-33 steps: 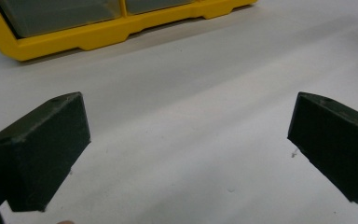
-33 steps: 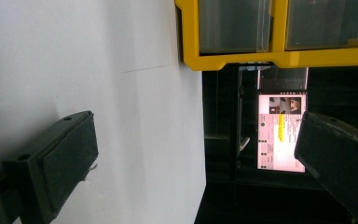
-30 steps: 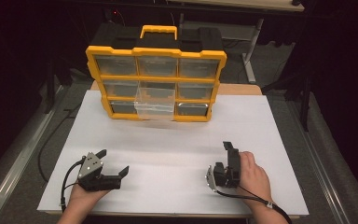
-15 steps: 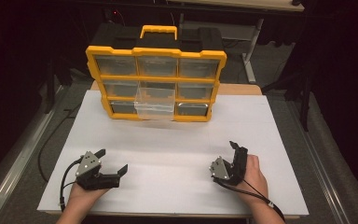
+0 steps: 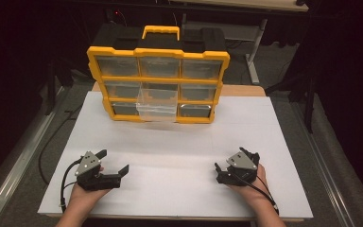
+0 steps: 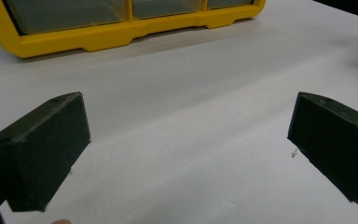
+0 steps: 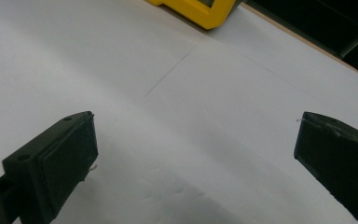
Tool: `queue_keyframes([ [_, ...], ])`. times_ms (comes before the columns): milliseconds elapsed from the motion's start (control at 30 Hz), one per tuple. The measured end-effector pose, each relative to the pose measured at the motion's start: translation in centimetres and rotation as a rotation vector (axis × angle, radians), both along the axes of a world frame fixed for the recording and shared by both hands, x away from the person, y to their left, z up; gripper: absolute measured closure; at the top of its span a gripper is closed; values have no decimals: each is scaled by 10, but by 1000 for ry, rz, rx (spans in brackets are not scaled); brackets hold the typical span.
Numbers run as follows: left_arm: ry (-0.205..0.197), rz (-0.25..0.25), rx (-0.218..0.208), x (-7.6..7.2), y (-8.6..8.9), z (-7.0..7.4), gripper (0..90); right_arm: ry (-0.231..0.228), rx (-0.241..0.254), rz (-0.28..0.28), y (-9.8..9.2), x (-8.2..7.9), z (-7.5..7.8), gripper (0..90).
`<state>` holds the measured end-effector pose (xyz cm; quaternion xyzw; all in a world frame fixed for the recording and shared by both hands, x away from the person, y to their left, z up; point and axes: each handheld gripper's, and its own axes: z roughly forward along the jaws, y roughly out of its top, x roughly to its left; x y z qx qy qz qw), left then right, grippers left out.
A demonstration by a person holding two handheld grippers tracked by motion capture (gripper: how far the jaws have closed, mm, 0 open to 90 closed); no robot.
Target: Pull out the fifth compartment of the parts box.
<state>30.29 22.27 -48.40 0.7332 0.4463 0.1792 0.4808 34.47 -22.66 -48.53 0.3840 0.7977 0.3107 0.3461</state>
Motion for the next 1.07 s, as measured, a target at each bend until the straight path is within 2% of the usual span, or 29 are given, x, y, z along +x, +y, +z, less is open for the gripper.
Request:
queue_keyframes([
  [133,3,-5,-4,0,1,0,0,5,143,-32,-7,-5,4,2],
  [167,4,-7,-6,0,1,0,0,3,170,-33,-8,-6,5,2],
  [200,3,-8,-8,0,1,0,0,-2,225,-34,-9,-9,5,2],
  [333,4,-7,-22,0,3,1,0,12,372,-26,-14,-18,11,2],
  [500,4,-5,-32,1,4,1,0,-20,500,-1,-20,-29,18,2],
  [633,8,-1,-35,5,3,-1,0,-1,588,10,-25,-28,22,2],
  [733,16,7,-45,7,2,-1,0,-27,590,8,-29,-27,22,2],
  [833,14,10,-43,6,-1,0,0,-66,561,3,-32,-26,21,2],
  [900,10,8,-31,4,-5,0,0,-100,522,9,-34,-25,20,2],
  [933,11,5,-27,3,-6,1,0,-106,502,13,-34,-24,20,2],
  [1067,5,6,-21,2,-9,3,0,-101,485,20,-37,-21,18,2],
])
